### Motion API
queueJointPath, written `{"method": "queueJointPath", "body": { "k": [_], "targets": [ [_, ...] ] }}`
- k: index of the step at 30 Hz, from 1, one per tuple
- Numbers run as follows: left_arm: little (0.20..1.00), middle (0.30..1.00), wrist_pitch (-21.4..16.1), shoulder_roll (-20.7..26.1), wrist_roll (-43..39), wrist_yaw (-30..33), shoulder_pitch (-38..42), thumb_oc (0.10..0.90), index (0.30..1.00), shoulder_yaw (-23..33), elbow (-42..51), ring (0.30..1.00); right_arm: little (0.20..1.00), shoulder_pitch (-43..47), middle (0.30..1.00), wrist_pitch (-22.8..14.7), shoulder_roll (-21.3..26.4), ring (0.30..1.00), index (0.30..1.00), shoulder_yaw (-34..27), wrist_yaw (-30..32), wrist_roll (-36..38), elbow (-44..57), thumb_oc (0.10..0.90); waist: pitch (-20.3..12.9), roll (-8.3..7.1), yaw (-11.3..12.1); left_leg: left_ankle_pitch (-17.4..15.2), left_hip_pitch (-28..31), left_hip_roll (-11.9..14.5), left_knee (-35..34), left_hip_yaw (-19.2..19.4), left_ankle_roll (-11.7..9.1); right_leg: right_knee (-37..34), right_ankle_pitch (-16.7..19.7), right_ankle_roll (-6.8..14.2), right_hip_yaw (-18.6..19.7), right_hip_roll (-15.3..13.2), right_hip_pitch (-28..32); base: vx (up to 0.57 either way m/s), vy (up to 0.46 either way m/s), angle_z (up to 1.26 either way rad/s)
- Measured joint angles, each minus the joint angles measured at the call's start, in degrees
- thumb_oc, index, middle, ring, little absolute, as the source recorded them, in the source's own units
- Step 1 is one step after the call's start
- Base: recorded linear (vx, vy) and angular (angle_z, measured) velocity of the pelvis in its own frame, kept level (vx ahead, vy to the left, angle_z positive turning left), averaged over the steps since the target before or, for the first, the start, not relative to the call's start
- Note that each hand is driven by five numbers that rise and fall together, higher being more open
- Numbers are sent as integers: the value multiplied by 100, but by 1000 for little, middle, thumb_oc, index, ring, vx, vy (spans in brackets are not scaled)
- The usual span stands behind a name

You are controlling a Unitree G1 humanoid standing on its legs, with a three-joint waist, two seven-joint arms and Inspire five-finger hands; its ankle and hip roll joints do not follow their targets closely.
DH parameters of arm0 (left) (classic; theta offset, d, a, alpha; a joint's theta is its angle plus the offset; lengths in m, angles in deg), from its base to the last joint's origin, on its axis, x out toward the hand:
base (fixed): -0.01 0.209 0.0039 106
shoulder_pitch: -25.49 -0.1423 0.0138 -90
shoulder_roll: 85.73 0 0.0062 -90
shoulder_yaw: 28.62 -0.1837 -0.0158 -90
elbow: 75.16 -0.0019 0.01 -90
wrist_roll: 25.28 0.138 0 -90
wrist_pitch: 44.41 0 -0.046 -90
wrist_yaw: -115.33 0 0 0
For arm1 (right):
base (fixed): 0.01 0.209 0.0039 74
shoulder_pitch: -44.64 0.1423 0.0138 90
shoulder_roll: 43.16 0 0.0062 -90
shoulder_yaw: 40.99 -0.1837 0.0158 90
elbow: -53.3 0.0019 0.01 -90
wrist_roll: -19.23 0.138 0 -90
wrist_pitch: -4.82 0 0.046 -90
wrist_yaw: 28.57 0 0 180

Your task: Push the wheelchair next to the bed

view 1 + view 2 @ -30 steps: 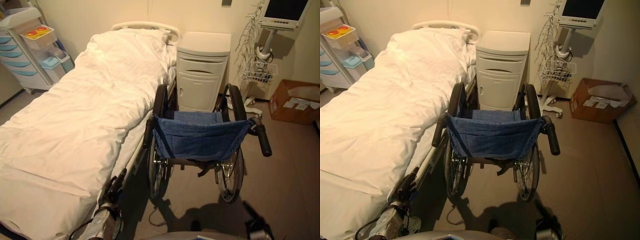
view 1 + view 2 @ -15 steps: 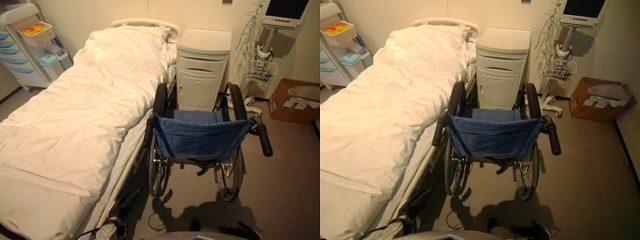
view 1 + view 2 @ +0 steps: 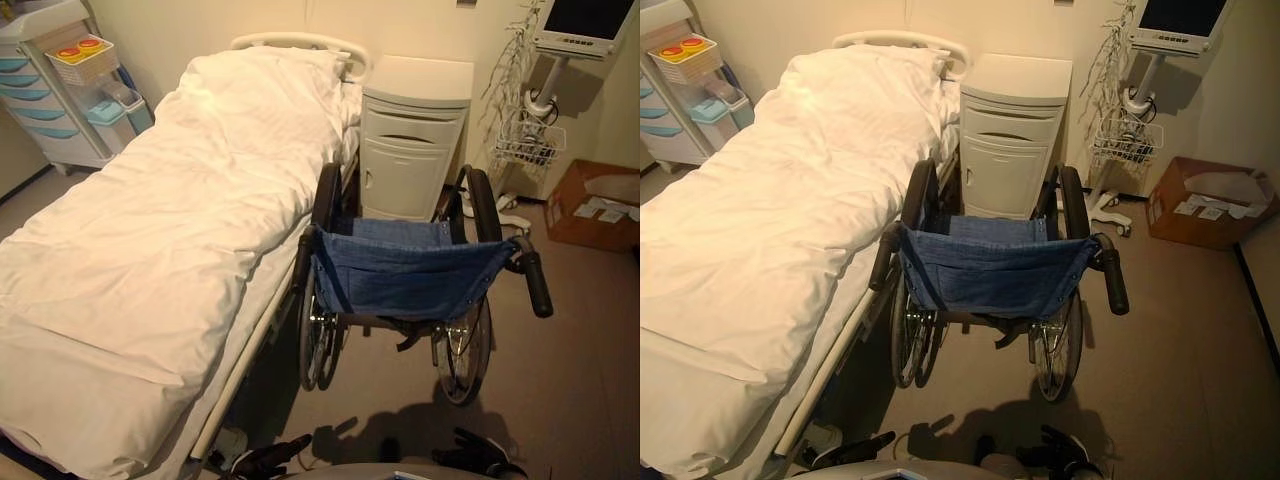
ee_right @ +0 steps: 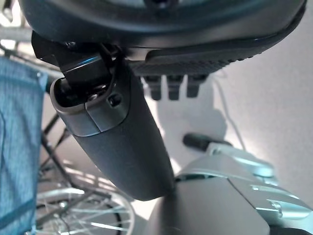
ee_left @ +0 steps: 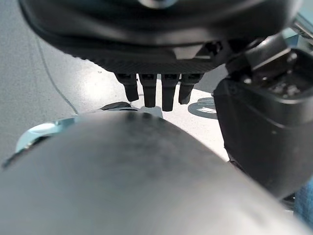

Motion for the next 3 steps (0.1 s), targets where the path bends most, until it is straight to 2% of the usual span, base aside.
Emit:
{"method": "queueJointPath", "body": {
  "k": [3],
  "targets": [
    [900,900,119,-58,-216,378,-2,800,900,170,-7,900,900,13,900,33,4,900,900,6,-1,-14,-2,800,27,-35,41,0,-2,5,2,-86,0,0,-34,14,-57,-1,35,4,-49,16]
  ]
}}
